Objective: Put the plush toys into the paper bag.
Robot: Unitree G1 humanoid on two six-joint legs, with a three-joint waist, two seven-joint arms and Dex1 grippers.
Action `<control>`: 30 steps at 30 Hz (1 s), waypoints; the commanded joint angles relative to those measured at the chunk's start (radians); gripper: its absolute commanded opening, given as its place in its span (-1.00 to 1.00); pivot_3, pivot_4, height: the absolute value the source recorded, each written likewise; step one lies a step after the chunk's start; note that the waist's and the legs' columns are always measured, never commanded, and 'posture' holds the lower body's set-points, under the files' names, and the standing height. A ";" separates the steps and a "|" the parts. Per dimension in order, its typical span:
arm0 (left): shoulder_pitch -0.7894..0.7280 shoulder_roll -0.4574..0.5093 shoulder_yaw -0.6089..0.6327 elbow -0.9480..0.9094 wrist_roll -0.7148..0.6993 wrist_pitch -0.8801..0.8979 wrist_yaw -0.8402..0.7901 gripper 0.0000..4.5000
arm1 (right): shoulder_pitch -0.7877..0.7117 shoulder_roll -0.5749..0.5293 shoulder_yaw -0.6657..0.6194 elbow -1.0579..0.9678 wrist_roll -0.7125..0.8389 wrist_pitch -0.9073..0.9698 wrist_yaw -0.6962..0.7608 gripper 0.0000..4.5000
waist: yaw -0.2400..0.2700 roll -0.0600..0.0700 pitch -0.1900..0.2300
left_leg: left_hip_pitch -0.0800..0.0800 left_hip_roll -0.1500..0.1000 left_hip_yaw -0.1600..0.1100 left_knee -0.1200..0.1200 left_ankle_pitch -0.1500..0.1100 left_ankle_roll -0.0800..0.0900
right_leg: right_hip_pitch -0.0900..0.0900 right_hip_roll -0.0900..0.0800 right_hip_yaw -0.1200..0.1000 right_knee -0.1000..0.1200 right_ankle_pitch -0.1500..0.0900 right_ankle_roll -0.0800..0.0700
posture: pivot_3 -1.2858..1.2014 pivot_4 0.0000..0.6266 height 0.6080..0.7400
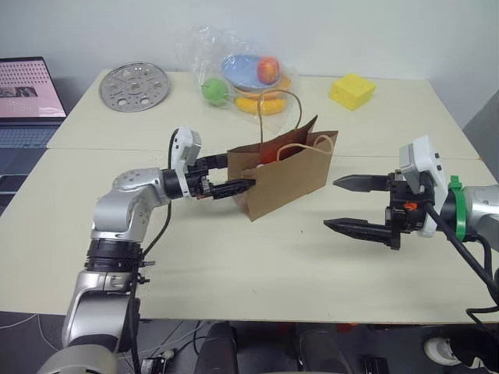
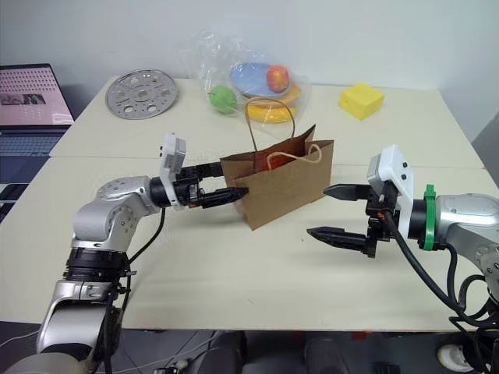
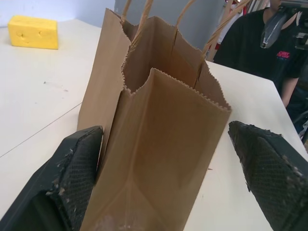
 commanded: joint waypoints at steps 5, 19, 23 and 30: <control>0.002 -0.035 0.014 -0.046 -0.008 -0.002 0.068 0.98 | 0.011 -0.014 -0.012 -0.035 -0.013 -0.034 -0.011 1.00 | 0.001 0.000 0.000 | 0.000 0.000 0.000 0.000 0.000 0.000 | 0.000 0.000 0.000 0.000 0.000 0.000 | 0.03 -0.52 1.00; -0.029 -0.048 -0.049 0.074 0.062 -0.166 -0.029 -0.73 | 0.161 -0.005 -0.022 -0.069 -0.240 -0.219 -0.041 1.00 | 0.002 0.000 0.000 | 0.000 0.000 0.000 0.000 0.000 0.000 | 0.000 0.000 0.000 0.000 0.000 0.000 | 0.03 -0.52 1.00; -0.088 -0.026 -0.066 0.133 0.024 -0.130 -0.171 -0.99 | 0.267 -0.026 -0.143 -0.078 -0.246 -0.241 -0.012 1.00 | 0.010 -0.001 0.000 | 0.000 -0.001 0.000 0.000 0.000 0.000 | 0.000 0.000 0.000 0.000 0.000 0.000 | 0.03 -0.52 1.00; -0.162 0.002 -0.139 0.223 0.083 -0.197 -0.372 -0.99 | 0.418 -0.073 -0.363 -0.102 -0.172 -0.176 0.051 1.00 | 0.013 0.000 0.000 | 0.000 0.000 0.000 0.000 0.000 0.000 | 0.001 0.000 0.000 0.001 0.000 0.000 | 0.03 -0.52 1.00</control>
